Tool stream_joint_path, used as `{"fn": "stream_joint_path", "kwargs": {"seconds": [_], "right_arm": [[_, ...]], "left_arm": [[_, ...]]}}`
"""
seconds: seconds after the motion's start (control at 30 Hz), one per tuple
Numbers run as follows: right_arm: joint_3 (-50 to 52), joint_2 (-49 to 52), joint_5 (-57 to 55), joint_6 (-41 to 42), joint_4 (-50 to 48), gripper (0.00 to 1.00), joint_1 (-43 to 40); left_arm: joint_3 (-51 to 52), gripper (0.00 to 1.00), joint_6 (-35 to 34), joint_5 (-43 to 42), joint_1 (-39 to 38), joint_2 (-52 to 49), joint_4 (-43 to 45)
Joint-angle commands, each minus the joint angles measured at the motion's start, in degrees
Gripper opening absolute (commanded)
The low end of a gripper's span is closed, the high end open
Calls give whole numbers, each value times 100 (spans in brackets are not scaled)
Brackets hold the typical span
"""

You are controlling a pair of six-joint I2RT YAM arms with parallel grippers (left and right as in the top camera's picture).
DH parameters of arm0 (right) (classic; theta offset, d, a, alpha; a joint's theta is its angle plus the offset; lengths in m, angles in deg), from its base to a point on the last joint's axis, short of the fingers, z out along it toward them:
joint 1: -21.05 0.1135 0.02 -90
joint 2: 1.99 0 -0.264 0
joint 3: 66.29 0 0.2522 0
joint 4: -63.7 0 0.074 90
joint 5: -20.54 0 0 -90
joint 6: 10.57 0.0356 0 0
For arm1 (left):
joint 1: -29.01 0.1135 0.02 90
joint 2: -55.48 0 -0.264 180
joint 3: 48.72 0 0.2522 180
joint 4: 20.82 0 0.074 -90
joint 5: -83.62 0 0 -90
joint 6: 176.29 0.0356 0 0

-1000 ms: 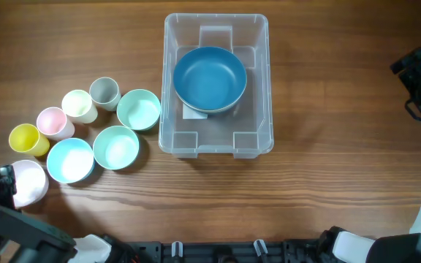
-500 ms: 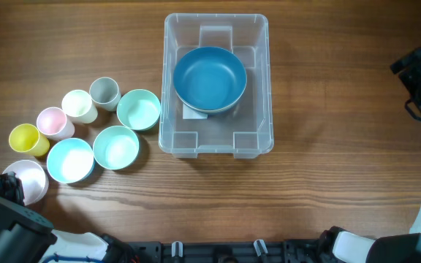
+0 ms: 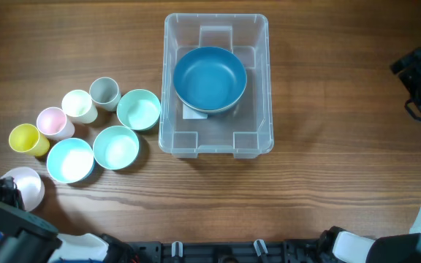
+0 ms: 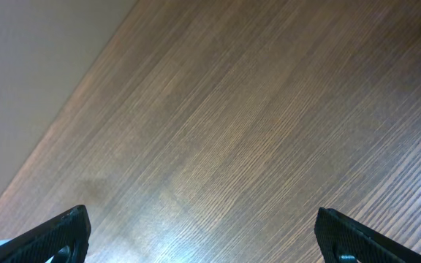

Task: Pack container
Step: 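Carry the pink bowl into the container beside the blue bowl and release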

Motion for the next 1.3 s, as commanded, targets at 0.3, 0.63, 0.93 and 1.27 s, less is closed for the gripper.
{"fn": "stream_joint_path", "kwargs": {"seconds": [0.3,0.63,0.93,1.27], "right_arm": [[-11,44,-11,63,-7,99,-2],[-11,44,-11,61,-7,100,-2],[-11,44,-11,61,-7,100,-2],[-11,44,-11,61,-9,100,-2]], "left_arm": [[-1390,4,647,-1827,-1180,2647,-704],[-1399,4,1725,-1781,-5869,2468,807],[-1399,4,2253,-1746,-8240,605,2238],[-1399,4,2188,-1591,-9527,-164,2277]]}}
